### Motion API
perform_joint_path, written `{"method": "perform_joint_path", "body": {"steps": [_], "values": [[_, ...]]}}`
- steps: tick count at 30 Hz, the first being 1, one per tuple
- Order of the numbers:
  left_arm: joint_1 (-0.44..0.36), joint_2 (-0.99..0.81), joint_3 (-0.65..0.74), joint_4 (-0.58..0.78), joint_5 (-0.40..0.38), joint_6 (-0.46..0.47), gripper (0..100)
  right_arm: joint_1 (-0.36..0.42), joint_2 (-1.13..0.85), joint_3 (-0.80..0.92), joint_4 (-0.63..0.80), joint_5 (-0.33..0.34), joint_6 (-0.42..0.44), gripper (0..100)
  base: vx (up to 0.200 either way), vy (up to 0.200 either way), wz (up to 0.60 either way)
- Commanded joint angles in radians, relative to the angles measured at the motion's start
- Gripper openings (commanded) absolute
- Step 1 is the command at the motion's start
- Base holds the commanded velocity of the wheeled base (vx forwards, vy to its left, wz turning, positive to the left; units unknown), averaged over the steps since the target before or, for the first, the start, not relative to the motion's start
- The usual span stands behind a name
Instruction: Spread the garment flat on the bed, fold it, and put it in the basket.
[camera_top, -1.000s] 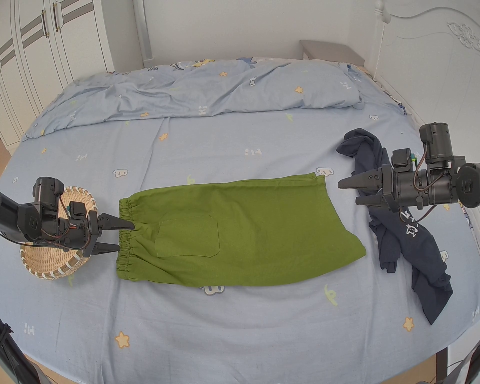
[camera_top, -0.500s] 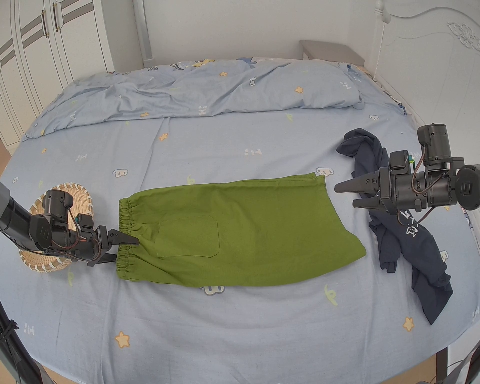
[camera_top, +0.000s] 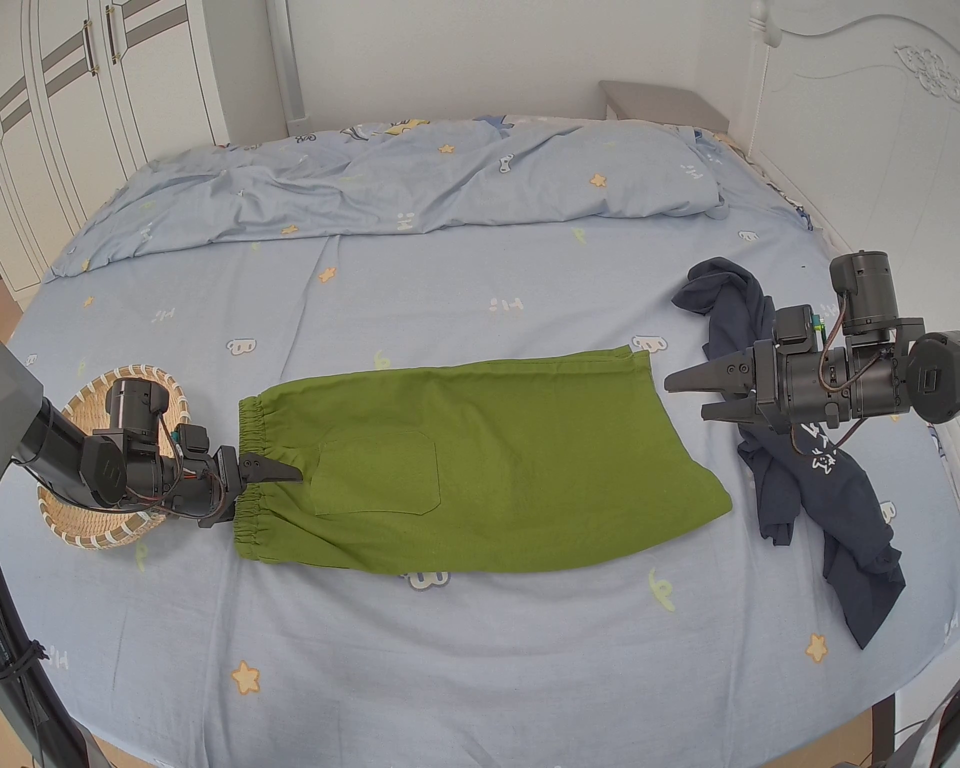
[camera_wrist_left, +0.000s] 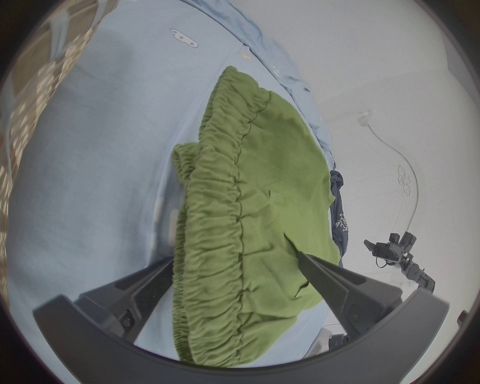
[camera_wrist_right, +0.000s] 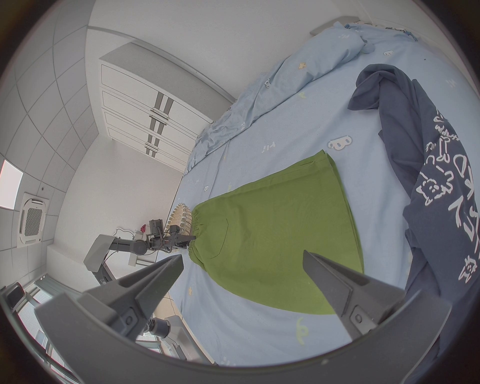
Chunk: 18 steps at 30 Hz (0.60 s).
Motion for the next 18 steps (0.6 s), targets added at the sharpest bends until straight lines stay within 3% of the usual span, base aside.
{"method": "perform_joint_path", "body": {"steps": [1, 7, 15, 16, 18], "values": [[-0.003, 0.044, 0.0, -0.04, 0.001, -0.039, 100, 0.001, 0.004, -0.001, 0.0, 0.0, -0.003, 100, 0.0, 0.0, 0.0], [0.004, 0.047, -0.002, -0.11, -0.041, -0.168, 100, -0.004, 0.004, -0.003, 0.0, 0.001, -0.002, 100, 0.0, 0.0, 0.0], [0.01, 0.057, -0.002, -0.138, -0.071, -0.203, 100, -0.01, 0.004, -0.004, 0.0, 0.001, -0.002, 100, 0.0, 0.0, 0.0], [0.01, 0.055, -0.002, -0.136, -0.071, -0.205, 0, -0.01, 0.004, -0.006, -0.002, 0.001, -0.002, 100, 0.0, 0.0, 0.0], [0.013, 0.047, -0.002, -0.136, -0.079, -0.205, 0, -0.012, 0.006, -0.007, -0.002, 0.001, -0.002, 100, 0.0, 0.0, 0.0]]}}
